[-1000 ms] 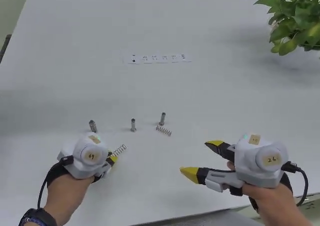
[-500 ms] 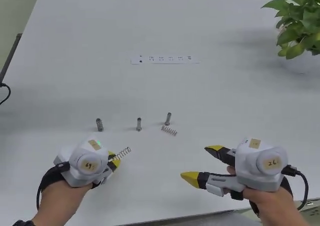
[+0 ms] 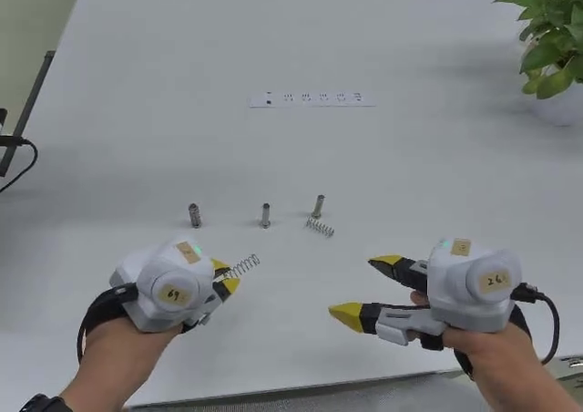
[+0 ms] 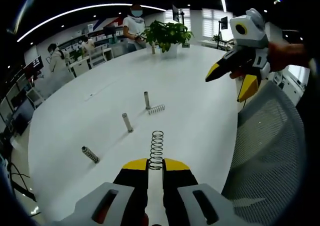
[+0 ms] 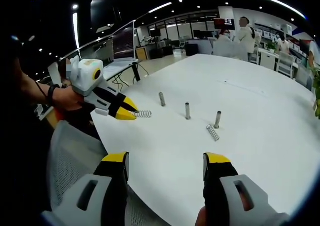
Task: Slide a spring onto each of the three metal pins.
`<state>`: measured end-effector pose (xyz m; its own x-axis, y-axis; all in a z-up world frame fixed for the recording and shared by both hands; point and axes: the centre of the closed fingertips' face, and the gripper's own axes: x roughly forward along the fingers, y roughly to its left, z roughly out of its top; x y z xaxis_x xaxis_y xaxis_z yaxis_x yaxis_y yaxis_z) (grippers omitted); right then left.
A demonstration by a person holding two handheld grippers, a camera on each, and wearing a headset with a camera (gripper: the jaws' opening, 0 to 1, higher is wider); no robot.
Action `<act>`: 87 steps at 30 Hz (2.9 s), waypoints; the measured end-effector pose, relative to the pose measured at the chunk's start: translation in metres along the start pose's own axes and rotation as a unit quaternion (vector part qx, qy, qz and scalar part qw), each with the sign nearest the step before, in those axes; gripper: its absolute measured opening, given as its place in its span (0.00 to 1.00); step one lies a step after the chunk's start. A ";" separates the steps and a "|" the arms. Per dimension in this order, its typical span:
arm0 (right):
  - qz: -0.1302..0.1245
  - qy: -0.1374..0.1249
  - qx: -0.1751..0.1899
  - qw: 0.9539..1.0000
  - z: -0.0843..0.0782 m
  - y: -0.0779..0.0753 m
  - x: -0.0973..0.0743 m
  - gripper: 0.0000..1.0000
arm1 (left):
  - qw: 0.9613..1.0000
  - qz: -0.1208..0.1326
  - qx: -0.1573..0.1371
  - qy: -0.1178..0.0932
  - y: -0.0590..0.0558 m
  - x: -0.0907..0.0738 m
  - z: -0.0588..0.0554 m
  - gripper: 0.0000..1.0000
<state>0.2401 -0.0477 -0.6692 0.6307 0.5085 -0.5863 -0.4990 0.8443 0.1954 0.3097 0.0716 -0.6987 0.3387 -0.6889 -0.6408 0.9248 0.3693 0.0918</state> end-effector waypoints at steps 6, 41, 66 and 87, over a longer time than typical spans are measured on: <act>0.014 -0.001 -0.004 1.000 0.003 0.006 0.005 0.58 | 1.000 -0.012 0.013 -0.008 -0.010 -0.003 0.012 0.02; 0.101 -0.016 -0.013 0.995 0.012 0.033 0.016 0.37 | 0.987 -0.103 0.116 -0.045 -0.079 -0.007 0.063 0.02; 0.163 -0.020 -0.015 0.986 0.014 0.052 0.006 0.11 | 0.971 -0.128 0.198 -0.023 -0.094 -0.004 0.054 0.02; 0.163 -0.022 -0.050 0.985 0.031 0.060 0.001 0.08 | 0.968 -0.134 0.212 -0.032 -0.101 0.003 0.059 0.02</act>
<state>0.2295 0.0084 -0.6338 0.4516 0.7578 -0.4710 -0.7337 0.6157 0.2873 0.2271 -0.0046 -0.6649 0.0746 -0.7666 -0.6377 0.9644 -0.1073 0.2417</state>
